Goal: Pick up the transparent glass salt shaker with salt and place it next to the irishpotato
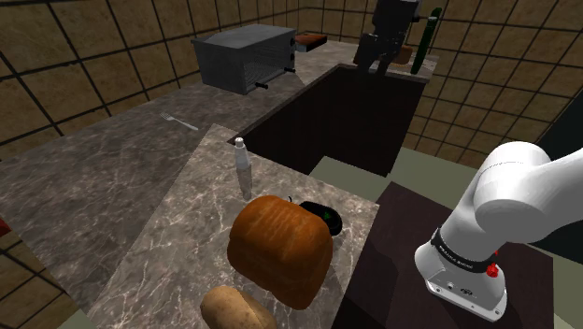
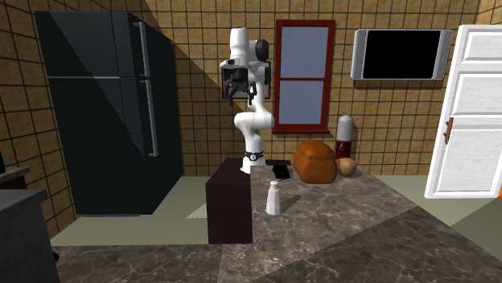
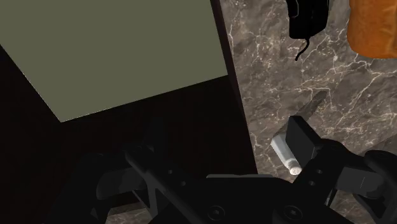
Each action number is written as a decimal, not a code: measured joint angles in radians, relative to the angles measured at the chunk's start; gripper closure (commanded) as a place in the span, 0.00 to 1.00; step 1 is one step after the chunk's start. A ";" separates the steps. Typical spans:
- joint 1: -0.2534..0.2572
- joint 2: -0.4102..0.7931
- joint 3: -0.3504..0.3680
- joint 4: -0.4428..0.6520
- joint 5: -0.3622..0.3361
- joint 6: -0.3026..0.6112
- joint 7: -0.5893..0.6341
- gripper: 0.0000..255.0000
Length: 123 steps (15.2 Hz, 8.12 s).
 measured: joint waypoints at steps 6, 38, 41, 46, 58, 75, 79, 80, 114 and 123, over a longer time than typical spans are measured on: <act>0.016 0.088 0.034 -0.032 0.023 0.134 0.044 0.00; 0.107 1.040 0.182 0.405 -0.050 0.761 0.353 0.00; 0.108 1.067 0.179 0.402 -0.055 0.791 0.356 0.00; 0.109 1.077 0.179 0.407 -0.056 0.796 0.358 0.00; 0.109 1.077 0.179 0.407 -0.057 0.796 0.358 1.00; 0.103 0.989 0.186 0.510 -0.035 0.606 0.340 1.00; 0.104 0.970 0.188 0.539 -0.032 0.559 0.340 1.00; 0.103 0.968 0.188 0.547 -0.031 0.548 0.338 1.00; 0.269 0.456 0.370 0.143 0.006 0.436 0.668 1.00; 0.358 0.313 0.497 0.058 0.058 0.378 0.849 1.00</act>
